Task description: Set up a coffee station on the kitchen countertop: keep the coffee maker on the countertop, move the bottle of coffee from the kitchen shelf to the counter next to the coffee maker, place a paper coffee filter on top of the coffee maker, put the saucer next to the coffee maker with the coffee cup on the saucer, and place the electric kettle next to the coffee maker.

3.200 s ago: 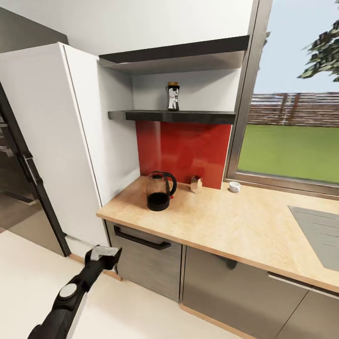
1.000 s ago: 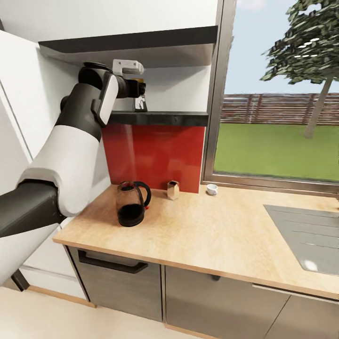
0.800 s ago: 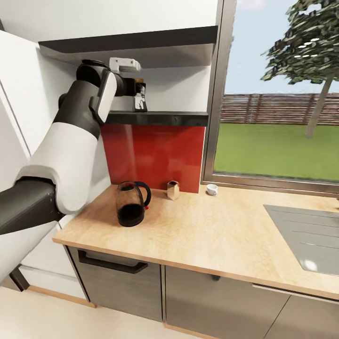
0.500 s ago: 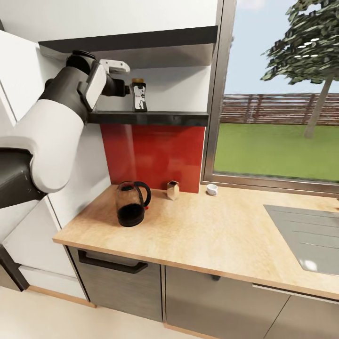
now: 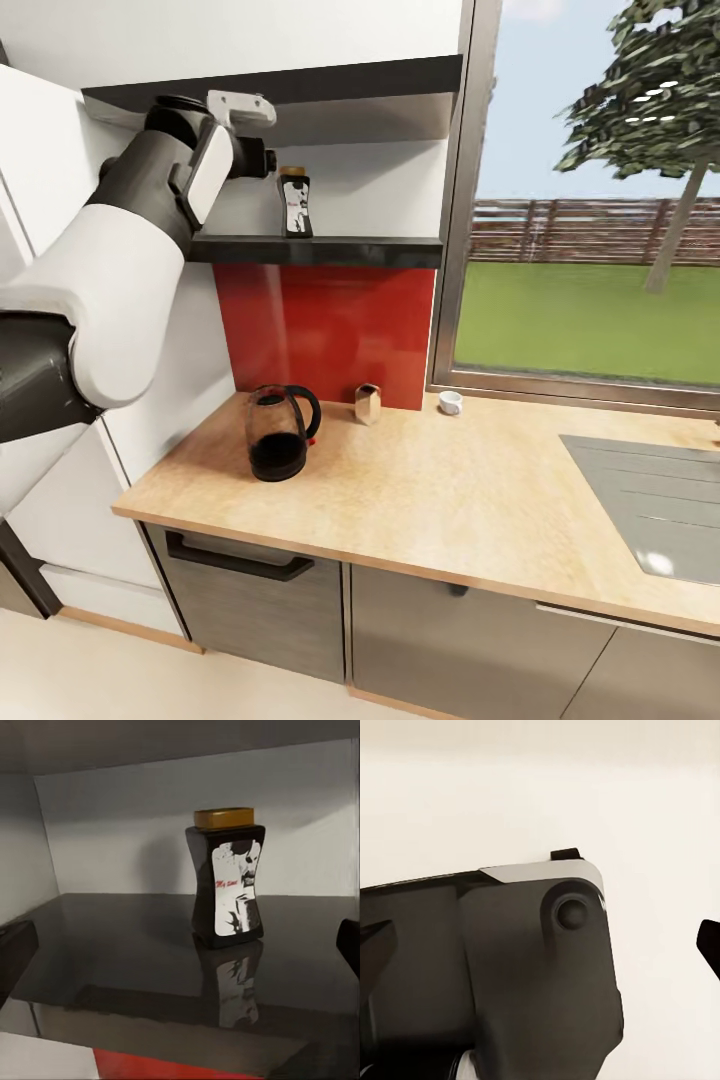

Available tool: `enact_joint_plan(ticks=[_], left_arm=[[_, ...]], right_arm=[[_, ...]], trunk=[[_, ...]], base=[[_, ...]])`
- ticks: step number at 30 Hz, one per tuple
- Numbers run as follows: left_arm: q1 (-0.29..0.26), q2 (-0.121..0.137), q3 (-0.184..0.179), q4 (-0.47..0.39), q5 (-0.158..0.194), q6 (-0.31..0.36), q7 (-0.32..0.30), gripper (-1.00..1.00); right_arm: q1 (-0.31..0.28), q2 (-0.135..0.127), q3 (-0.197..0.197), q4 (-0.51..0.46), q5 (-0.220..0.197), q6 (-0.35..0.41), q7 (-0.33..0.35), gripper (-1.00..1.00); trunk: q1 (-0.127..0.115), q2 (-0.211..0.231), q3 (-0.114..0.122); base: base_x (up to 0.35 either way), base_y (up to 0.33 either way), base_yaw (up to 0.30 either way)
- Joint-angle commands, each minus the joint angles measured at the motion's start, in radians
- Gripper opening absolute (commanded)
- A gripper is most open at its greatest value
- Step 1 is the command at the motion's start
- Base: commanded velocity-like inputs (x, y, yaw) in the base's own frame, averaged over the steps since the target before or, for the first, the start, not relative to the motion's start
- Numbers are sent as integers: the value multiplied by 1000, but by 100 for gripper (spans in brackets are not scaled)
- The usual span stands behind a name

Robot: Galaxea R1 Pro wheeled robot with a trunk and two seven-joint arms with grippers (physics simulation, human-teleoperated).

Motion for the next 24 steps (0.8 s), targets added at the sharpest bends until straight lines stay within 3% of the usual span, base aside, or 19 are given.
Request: enact_joint_plan(ticks=[1, 15, 24], left_arm=[[-1, -2, -1, -2, -8, 2, -1, 100], [13, -8, -1, 9, -10, 0, 33, 100], [13, -4, 1, 12, -6, 1, 32, 100]], right_arm=[[-1, 0, -6, 1, -5, -5, 0, 100], [-1, 0, -3, 1, 0, -3, 1, 100], [-1, -4, -10, -2, -5, 0, -1, 100]], trunk=[[1, -2, -2], [1, -2, -2], [1, -2, -2]], base=[[0, 0, 0], [5, 0, 0], [202, 78, 0]])
